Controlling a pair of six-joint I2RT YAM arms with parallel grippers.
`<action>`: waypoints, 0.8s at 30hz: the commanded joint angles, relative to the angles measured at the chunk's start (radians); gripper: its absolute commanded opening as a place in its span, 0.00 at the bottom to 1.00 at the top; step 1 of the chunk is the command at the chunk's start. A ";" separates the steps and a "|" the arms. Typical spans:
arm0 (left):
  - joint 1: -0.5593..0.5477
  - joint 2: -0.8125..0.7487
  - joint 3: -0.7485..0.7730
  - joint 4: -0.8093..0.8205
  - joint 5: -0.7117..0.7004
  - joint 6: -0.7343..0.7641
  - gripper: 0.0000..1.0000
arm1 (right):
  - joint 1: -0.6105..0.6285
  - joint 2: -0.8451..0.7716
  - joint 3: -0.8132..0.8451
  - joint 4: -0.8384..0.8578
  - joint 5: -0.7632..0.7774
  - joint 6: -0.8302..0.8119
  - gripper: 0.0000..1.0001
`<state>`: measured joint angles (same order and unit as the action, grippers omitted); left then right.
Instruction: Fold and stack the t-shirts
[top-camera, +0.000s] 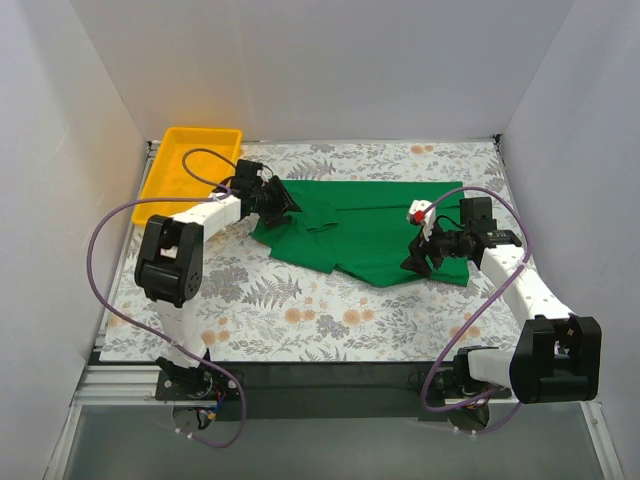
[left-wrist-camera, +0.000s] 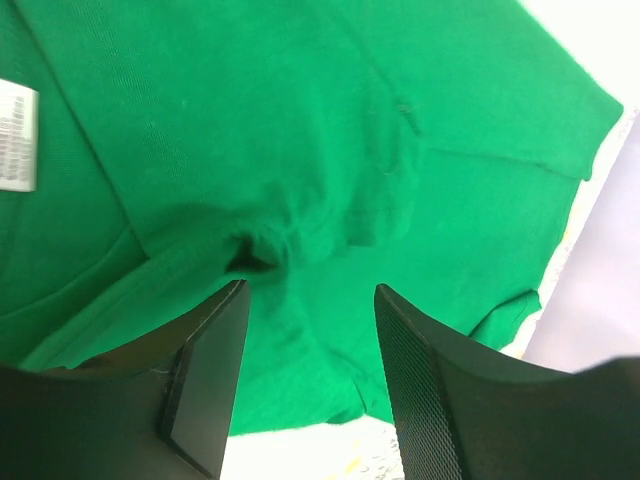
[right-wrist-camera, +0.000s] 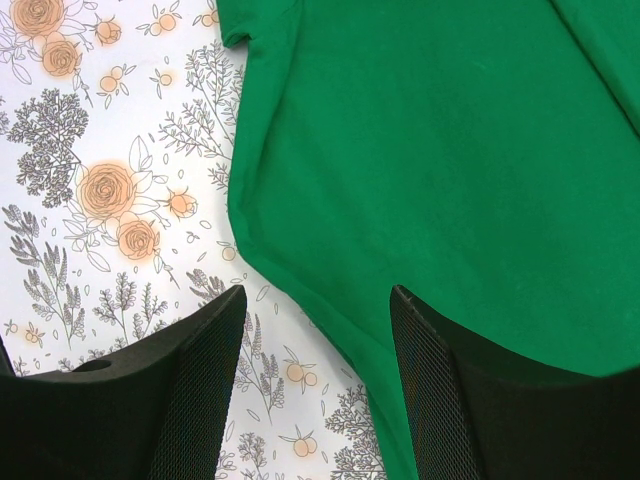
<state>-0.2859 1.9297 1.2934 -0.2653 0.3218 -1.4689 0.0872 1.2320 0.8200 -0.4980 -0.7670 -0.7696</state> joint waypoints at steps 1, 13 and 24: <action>0.013 -0.168 0.028 -0.052 -0.047 0.094 0.52 | -0.004 0.000 -0.009 0.009 -0.026 -0.007 0.66; 0.022 -0.624 -0.561 -0.042 -0.073 0.131 0.54 | -0.003 0.018 -0.002 -0.004 -0.034 -0.010 0.66; 0.031 -0.393 -0.487 0.052 -0.101 0.162 0.55 | -0.004 0.027 -0.005 -0.004 -0.026 -0.011 0.66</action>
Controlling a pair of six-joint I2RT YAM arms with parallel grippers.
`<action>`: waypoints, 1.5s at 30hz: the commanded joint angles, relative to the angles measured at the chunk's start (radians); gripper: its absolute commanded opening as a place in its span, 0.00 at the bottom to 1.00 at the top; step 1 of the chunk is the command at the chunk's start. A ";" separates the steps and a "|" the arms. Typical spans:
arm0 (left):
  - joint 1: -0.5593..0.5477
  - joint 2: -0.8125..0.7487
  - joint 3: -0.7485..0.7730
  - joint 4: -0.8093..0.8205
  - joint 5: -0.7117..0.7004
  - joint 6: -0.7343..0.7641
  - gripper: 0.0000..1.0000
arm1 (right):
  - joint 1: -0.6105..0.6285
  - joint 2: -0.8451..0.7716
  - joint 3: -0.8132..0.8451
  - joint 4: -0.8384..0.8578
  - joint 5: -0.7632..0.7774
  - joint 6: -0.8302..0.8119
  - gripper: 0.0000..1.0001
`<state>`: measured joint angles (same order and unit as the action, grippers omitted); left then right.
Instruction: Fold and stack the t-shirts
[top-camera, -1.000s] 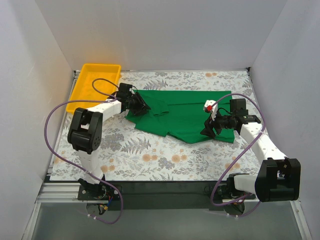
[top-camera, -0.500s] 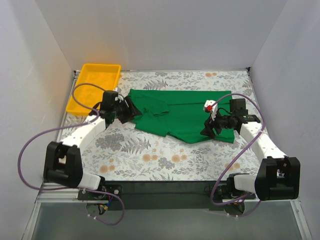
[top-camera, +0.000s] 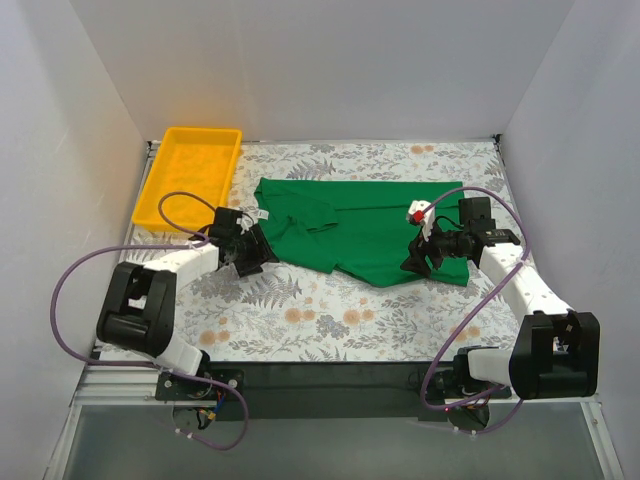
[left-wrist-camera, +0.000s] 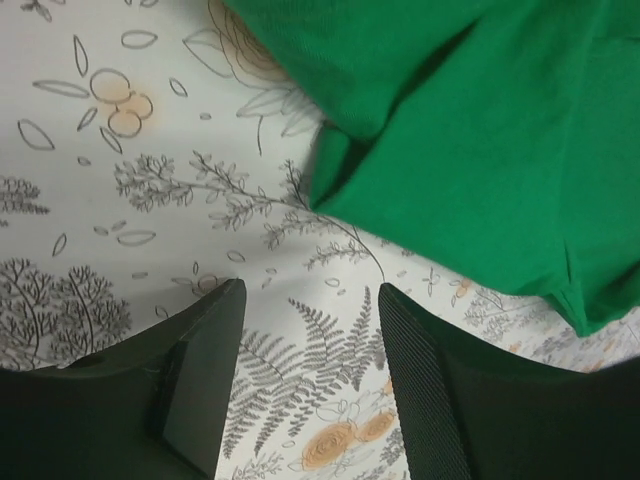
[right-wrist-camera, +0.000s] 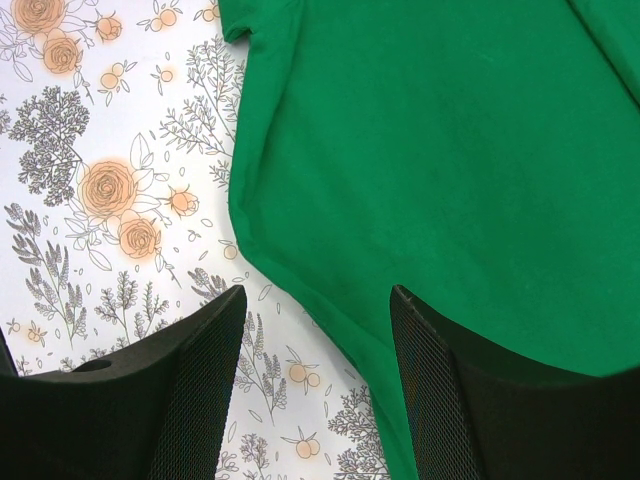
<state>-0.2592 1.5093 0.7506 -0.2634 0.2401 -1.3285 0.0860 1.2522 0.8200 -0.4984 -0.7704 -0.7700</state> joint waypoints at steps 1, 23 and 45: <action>0.006 0.044 0.067 0.052 -0.021 0.028 0.54 | -0.003 0.007 -0.005 -0.003 -0.023 -0.011 0.66; 0.005 0.055 0.141 0.056 0.111 0.031 0.00 | -0.005 0.007 -0.005 -0.003 -0.021 -0.012 0.66; 0.006 0.083 0.317 0.010 0.329 -0.054 0.00 | -0.005 0.010 -0.005 -0.003 -0.018 -0.015 0.66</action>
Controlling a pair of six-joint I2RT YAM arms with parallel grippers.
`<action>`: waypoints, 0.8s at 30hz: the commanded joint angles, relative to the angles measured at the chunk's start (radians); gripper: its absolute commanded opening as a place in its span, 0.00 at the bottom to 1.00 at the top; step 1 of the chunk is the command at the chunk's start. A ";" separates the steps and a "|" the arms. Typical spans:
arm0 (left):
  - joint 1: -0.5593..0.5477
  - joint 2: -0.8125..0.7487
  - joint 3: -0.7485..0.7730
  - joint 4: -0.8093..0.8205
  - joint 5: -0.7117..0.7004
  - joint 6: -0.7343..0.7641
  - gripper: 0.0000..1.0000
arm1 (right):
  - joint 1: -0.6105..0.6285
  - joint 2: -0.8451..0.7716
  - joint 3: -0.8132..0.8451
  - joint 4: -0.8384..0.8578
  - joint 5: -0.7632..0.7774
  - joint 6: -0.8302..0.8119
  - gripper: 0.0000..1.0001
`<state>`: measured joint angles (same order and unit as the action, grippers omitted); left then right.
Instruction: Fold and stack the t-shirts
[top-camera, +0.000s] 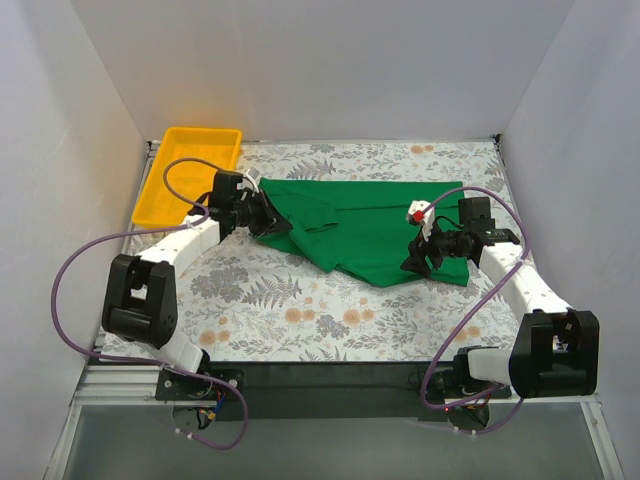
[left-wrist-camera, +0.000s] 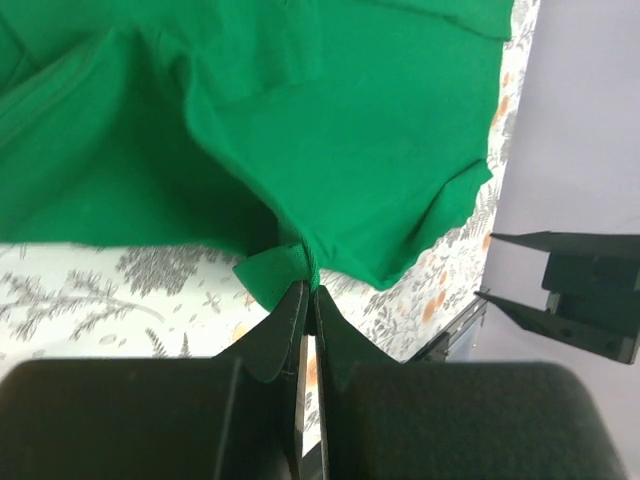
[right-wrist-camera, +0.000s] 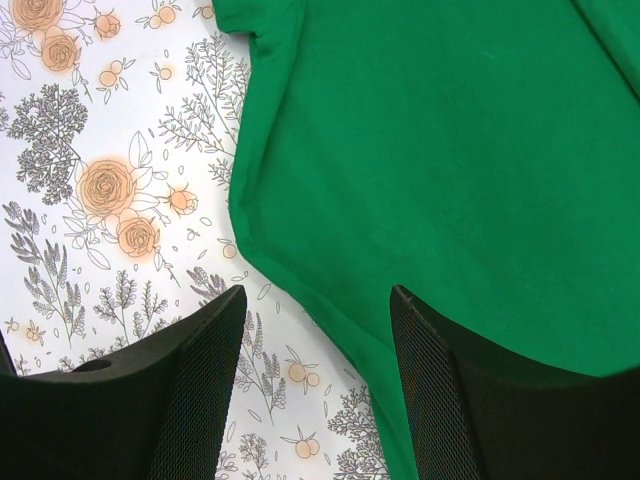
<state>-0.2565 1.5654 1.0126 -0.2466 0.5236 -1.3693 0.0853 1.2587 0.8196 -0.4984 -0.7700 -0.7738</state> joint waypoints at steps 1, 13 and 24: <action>0.002 0.056 0.072 -0.008 0.049 -0.014 0.00 | -0.005 0.004 -0.005 -0.002 -0.018 -0.012 0.66; -0.003 0.364 0.346 -0.002 0.154 -0.094 0.08 | -0.004 0.010 -0.004 -0.003 -0.020 -0.015 0.66; -0.013 0.498 0.526 -0.019 0.113 -0.075 0.41 | -0.002 0.015 -0.005 -0.006 -0.018 -0.015 0.66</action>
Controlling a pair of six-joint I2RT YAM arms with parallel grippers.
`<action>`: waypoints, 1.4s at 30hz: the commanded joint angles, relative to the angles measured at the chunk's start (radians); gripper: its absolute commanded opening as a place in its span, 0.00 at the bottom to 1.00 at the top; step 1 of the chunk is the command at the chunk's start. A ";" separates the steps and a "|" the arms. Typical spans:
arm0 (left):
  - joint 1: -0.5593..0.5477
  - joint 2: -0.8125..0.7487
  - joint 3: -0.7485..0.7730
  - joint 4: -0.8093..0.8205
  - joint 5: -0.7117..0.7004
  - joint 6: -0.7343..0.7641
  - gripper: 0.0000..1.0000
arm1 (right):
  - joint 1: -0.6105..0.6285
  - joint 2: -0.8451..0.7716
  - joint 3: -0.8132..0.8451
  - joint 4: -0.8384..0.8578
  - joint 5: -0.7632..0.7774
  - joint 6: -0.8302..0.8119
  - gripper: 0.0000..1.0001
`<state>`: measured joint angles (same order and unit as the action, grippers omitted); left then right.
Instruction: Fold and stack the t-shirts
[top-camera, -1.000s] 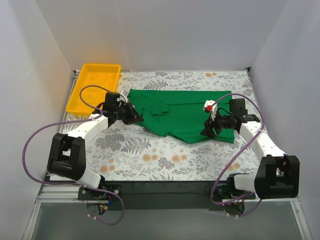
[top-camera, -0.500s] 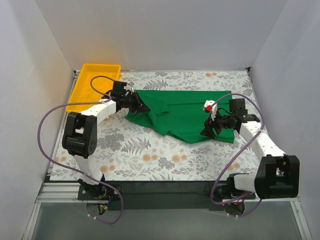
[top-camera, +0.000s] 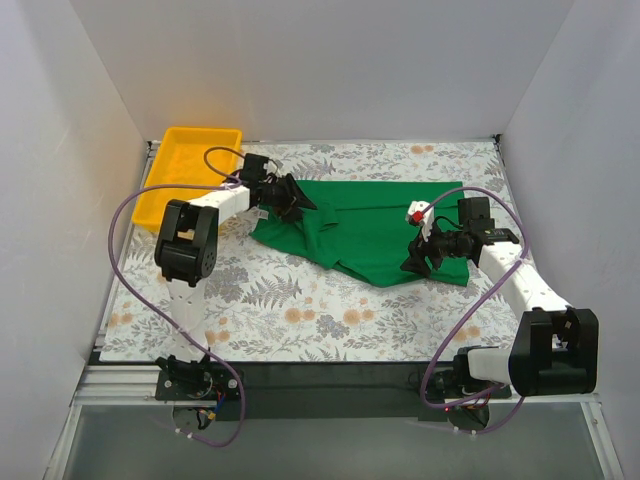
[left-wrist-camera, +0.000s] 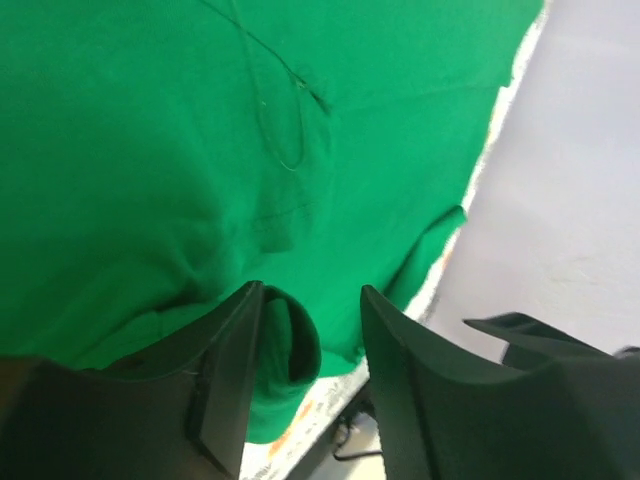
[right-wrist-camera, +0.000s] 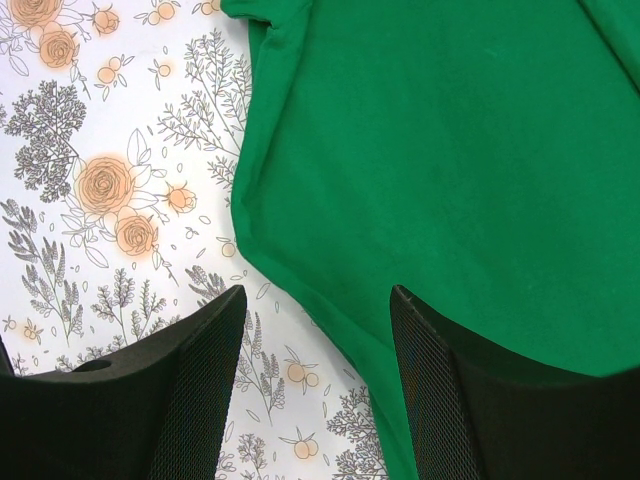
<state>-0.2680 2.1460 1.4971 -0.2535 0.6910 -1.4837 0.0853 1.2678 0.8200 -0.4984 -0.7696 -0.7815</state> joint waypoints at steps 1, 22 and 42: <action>-0.002 -0.107 0.037 -0.032 -0.094 0.065 0.43 | -0.005 0.005 -0.005 -0.006 -0.019 -0.007 0.66; -0.034 -0.488 -0.500 0.091 -0.199 0.122 0.47 | -0.005 0.016 -0.004 -0.009 -0.013 -0.005 0.66; -0.037 -0.435 -0.523 0.194 -0.133 0.121 0.47 | -0.004 0.025 -0.004 -0.014 -0.034 -0.012 0.66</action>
<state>-0.3031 1.7603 0.9703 -0.0742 0.5507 -1.3762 0.0853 1.2850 0.8200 -0.4992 -0.7704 -0.7830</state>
